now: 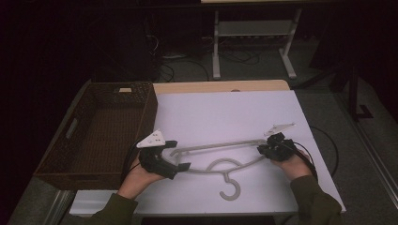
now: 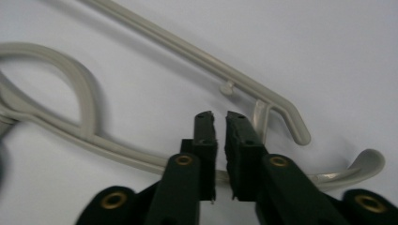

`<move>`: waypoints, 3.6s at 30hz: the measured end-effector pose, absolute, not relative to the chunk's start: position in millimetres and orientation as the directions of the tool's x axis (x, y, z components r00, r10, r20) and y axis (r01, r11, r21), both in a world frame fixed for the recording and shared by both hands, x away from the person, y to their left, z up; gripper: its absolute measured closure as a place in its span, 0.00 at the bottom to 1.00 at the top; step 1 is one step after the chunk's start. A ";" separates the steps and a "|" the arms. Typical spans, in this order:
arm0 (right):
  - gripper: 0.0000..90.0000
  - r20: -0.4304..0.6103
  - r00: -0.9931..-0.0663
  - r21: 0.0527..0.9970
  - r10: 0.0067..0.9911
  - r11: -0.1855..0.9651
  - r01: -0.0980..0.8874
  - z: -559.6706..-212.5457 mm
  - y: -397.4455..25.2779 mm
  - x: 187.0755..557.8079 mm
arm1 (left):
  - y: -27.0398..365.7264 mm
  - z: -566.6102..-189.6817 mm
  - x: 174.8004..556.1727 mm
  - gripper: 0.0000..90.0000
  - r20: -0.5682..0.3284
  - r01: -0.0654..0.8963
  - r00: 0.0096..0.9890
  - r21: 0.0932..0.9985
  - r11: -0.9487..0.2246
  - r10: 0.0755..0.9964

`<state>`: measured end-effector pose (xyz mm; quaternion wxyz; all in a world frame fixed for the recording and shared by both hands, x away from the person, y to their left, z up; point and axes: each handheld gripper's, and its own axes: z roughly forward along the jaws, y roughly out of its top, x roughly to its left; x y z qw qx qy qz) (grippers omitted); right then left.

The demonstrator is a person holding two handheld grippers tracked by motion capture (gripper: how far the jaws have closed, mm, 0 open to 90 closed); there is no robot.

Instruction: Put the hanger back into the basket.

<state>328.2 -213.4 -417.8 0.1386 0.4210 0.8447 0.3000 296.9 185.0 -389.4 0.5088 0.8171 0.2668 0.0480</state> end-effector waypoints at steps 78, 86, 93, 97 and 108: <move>0.88 0.111 -0.841 0.639 0.530 0.610 0.469 -431.5 -142.8 261.4 | 157.5 -415.7 299.8 0.00 -0.135 0.350 0.903 0.783 -0.514 0.409; 0.88 0.119 -0.841 0.645 0.528 0.603 0.470 -429.4 -144.1 262.0 | 147.3 -421.5 299.5 0.00 -0.111 0.326 0.918 0.757 -0.566 0.380; 0.88 0.138 -0.840 0.647 0.524 0.595 0.477 -424.1 -146.3 263.2 | 143.7 -423.8 300.1 0.11 -0.109 0.310 0.928 0.755 -0.578 0.355; 0.88 0.136 -0.842 0.652 0.523 0.593 0.473 -422.2 -146.7 263.8 | 138.8 -426.7 302.5 0.15 -0.091 0.289 0.937 0.743 -0.603 0.337; 0.88 0.134 -0.844 0.663 0.519 0.586 0.466 -416.4 -148.4 265.4 | 122.9 -430.9 312.9 0.45 -0.075 0.255 0.955 0.703 -0.664 0.287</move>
